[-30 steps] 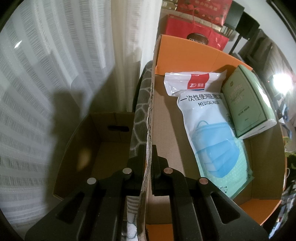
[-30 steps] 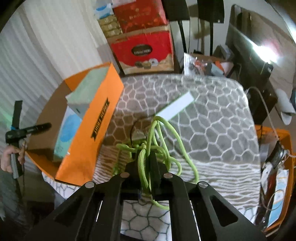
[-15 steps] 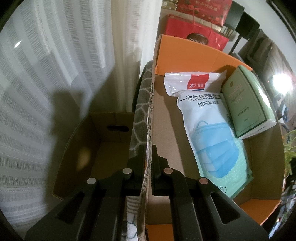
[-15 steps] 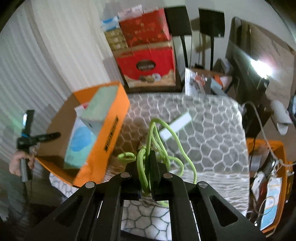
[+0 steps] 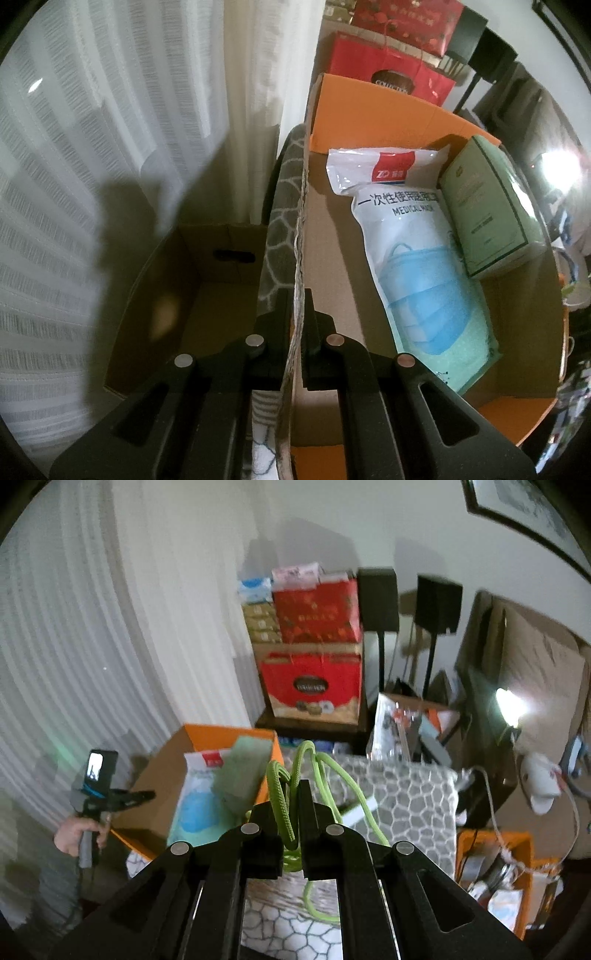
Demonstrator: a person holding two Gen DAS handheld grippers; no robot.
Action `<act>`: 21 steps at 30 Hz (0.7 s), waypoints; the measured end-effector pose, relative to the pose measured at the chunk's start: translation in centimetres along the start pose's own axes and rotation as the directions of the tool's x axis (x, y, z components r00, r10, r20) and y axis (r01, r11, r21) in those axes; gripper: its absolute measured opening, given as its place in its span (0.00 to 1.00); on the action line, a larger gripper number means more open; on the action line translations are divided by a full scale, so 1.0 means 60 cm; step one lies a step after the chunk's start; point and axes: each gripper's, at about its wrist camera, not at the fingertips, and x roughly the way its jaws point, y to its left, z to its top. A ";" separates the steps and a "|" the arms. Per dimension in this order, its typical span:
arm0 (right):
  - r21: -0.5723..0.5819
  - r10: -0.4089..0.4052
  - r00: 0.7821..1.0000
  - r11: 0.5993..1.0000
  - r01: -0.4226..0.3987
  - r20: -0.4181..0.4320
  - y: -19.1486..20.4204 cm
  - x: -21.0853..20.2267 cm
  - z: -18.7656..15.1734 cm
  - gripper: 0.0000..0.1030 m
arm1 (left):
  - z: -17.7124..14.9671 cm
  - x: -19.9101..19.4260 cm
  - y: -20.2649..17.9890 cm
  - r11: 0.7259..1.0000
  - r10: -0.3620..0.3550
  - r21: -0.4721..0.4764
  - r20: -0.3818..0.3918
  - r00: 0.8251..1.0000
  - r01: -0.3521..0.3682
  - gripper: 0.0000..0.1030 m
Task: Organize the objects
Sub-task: 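Lift the green cable with the right tool and carry it over the box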
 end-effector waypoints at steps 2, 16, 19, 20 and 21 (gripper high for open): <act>-0.020 -0.001 1.000 1.000 0.002 0.019 0.014 -0.013 0.017 0.05 | 0.000 -0.002 0.000 1.000 -0.003 -0.001 0.002 1.000 0.003 0.04; -0.116 0.068 0.993 0.992 -0.056 0.098 0.114 -0.071 0.130 0.05 | 0.000 -0.004 0.010 1.000 -0.024 -0.016 0.007 1.000 0.024 0.03; -0.136 0.105 0.991 0.986 -0.093 0.079 0.147 -0.056 0.133 0.05 | -0.001 -0.004 0.011 0.999 -0.029 -0.021 0.008 1.000 0.029 0.03; -0.143 0.113 0.991 0.984 -0.102 0.073 0.157 -0.048 0.134 0.05 | 0.000 -0.005 0.011 0.999 -0.030 -0.022 0.008 1.000 0.030 0.03; -0.150 0.124 0.990 0.982 -0.113 0.066 0.169 -0.041 0.133 0.05 | 0.000 -0.005 0.012 0.999 -0.032 -0.024 0.008 0.999 0.033 0.03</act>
